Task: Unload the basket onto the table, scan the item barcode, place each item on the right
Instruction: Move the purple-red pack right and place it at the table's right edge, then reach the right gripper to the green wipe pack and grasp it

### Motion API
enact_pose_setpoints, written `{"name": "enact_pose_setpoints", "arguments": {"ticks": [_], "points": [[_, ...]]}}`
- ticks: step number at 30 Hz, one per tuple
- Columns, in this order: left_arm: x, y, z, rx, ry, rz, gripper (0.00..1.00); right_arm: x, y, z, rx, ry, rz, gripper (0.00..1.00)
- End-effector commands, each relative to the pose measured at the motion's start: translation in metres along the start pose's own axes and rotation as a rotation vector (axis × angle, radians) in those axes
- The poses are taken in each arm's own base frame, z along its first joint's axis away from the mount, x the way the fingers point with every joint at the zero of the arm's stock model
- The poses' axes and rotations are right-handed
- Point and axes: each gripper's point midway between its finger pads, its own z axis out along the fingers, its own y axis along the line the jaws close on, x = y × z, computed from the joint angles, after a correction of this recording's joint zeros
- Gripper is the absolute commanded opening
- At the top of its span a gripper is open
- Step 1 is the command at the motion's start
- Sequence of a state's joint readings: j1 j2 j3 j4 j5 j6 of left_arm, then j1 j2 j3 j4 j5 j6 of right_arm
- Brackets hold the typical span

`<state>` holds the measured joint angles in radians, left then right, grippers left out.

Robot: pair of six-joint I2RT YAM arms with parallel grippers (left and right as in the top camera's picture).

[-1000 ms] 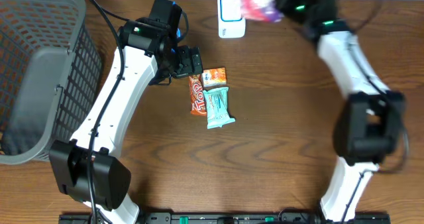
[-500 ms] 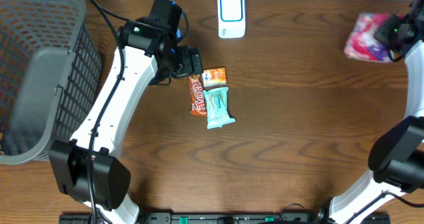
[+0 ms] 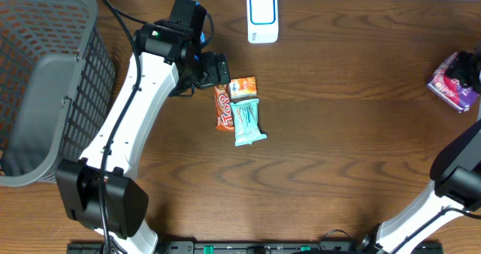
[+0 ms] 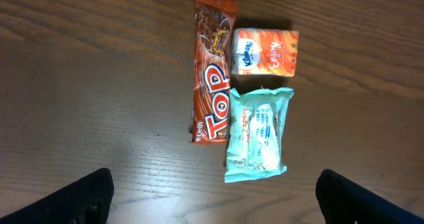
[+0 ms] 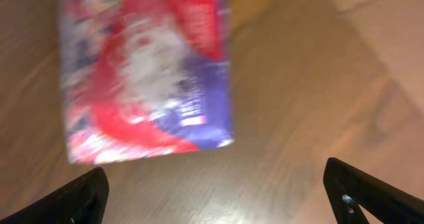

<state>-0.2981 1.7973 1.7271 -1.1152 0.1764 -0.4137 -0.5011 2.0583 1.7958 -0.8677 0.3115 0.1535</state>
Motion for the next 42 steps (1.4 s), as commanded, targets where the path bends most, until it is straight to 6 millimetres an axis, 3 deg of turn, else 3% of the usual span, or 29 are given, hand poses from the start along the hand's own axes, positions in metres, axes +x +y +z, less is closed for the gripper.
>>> {"name": "enact_pose_setpoints", "arguments": {"ticks": [1,5,8,12,16,18,22,27,31,37,42], "points": [[0.001,0.004,0.005,-0.020,0.009,0.013,0.98,0.008,0.056,-0.012,-0.274,0.023,-0.102,0.96],[0.001,0.004,0.005,-0.020,0.009,0.013,0.98,0.020,0.112,-0.033,-0.479,0.042,-0.157,0.83],[0.001,0.004,0.005,-0.020,0.009,0.013,0.98,0.031,0.138,-0.044,-0.512,0.065,-0.175,0.71],[0.001,0.004,0.005,-0.020,0.009,0.013,0.98,0.058,0.182,-0.067,-0.593,0.115,-0.248,0.65],[0.001,0.004,0.005,-0.020,0.009,0.013,0.98,0.103,0.236,-0.107,-0.765,0.209,-0.355,0.73],[0.001,0.004,0.005,-0.020,0.009,0.013,0.98,0.127,0.260,-0.128,-0.843,0.255,-0.411,0.83],[0.001,0.004,0.005,-0.020,0.010,0.013,0.98,0.180,0.298,-0.166,-0.919,0.331,-0.542,0.92],[0.001,0.004,0.005,-0.020,0.009,0.013,0.98,0.250,0.327,-0.195,-0.938,0.398,-0.709,0.92],[0.001,0.004,0.005,-0.020,0.010,0.013,0.98,0.298,0.343,-0.208,-0.934,0.453,-0.754,0.83],[0.001,0.004,0.005,-0.020,0.009,0.013,0.98,0.344,0.352,-0.199,-0.911,0.514,-0.729,0.61],[0.001,0.004,0.005,-0.020,0.009,0.013,0.98,0.373,0.348,-0.182,-0.900,0.566,-0.708,0.56]]}}
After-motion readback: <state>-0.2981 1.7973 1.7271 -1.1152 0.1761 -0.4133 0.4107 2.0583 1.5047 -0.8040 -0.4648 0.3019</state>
